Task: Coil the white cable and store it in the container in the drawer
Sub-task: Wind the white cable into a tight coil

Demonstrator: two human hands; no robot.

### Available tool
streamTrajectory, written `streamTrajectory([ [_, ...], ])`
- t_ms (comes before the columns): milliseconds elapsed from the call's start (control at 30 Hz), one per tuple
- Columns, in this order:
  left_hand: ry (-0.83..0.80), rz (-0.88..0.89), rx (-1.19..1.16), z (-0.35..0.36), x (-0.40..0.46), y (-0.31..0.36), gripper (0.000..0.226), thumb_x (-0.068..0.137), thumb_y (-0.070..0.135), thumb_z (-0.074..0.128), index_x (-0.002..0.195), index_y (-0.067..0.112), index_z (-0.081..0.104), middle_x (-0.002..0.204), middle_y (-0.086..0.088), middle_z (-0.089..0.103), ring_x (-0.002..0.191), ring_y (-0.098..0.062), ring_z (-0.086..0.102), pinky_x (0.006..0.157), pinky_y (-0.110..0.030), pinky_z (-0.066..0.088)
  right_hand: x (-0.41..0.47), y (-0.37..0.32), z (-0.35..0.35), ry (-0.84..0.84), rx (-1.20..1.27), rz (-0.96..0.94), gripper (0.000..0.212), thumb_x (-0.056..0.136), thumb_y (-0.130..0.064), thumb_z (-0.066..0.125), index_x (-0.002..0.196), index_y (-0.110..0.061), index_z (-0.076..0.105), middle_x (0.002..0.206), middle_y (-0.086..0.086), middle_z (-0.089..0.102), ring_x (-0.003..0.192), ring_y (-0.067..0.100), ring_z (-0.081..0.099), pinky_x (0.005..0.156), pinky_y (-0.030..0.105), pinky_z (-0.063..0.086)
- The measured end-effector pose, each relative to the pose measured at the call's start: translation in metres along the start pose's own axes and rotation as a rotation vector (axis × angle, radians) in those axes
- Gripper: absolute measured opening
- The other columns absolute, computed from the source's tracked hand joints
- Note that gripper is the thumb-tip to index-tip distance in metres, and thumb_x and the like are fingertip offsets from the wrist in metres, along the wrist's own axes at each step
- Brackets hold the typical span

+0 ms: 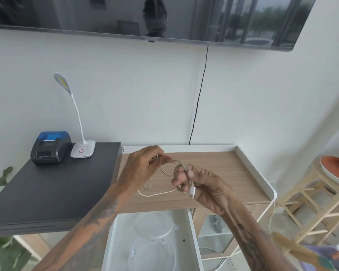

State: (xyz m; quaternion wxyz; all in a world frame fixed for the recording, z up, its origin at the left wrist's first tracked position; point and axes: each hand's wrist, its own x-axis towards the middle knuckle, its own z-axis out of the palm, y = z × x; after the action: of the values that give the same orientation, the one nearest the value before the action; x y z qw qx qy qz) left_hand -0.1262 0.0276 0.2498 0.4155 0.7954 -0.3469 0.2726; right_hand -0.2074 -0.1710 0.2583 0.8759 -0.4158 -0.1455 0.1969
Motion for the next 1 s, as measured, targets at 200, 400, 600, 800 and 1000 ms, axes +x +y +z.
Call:
streamTrajectory([
  [200,-0.116,-0.104,0.022,0.018,-0.025,0.004,0.037,0.096,0.045,0.058,0.074,0.015,0.056,0.049,0.006,0.041,0.046,-0.015,0.038,0.047,-0.025,0.034,0.009,-0.010,0.013,0.135,0.571,-0.382,0.031,0.075,0.012,0.072,0.106,0.017,0.070,0.111,0.024,0.073,0.102,0.033,0.074,0.077,0.030,0.062],
  [400,-0.367,-0.367,-0.239,0.013,-0.037,0.013,0.019,0.094,0.031,0.066,0.078,0.021,0.071,0.070,0.008,0.069,0.065,-0.007,0.062,0.063,-0.012,0.046,0.037,-0.010,-0.002,0.623,-1.078,-0.687,0.031,0.099,0.001,0.054,0.130,-0.003,0.057,0.128,-0.001,0.070,0.125,0.007,0.061,0.104,0.019,0.045],
  [600,-0.394,-0.260,0.069,-0.018,-0.012,0.022,0.015,0.089,0.009,0.063,0.088,0.021,0.072,0.087,0.002,0.060,0.075,-0.016,0.059,0.073,-0.031,0.050,0.042,0.007,-0.031,0.406,-1.812,-0.558,0.033,0.092,0.016,0.043,0.119,0.003,0.057,0.119,0.018,0.069,0.110,0.038,0.065,0.090,0.048,0.054],
  [800,-0.309,0.081,0.527,-0.028,0.001,0.021,0.030,0.081,-0.009,0.068,0.100,0.013,0.069,0.097,-0.009,0.051,0.050,-0.024,0.040,0.043,-0.039,0.048,0.030,0.006,-0.024,-0.006,-1.876,-0.443,0.017,0.100,-0.006,0.052,0.086,0.001,0.060,0.081,0.010,0.067,0.077,0.030,0.056,0.072,0.043,0.047],
  [1000,-0.086,-0.464,0.169,-0.007,-0.002,0.009,0.009,0.092,0.017,0.067,0.090,0.013,0.075,0.089,-0.007,0.071,0.070,-0.024,0.072,0.070,-0.035,0.058,0.024,-0.014,-0.030,0.082,-1.712,-0.349,0.018,0.096,-0.004,0.060,0.082,0.000,0.071,0.080,0.003,0.079,0.075,0.019,0.067,0.069,0.021,0.048],
])
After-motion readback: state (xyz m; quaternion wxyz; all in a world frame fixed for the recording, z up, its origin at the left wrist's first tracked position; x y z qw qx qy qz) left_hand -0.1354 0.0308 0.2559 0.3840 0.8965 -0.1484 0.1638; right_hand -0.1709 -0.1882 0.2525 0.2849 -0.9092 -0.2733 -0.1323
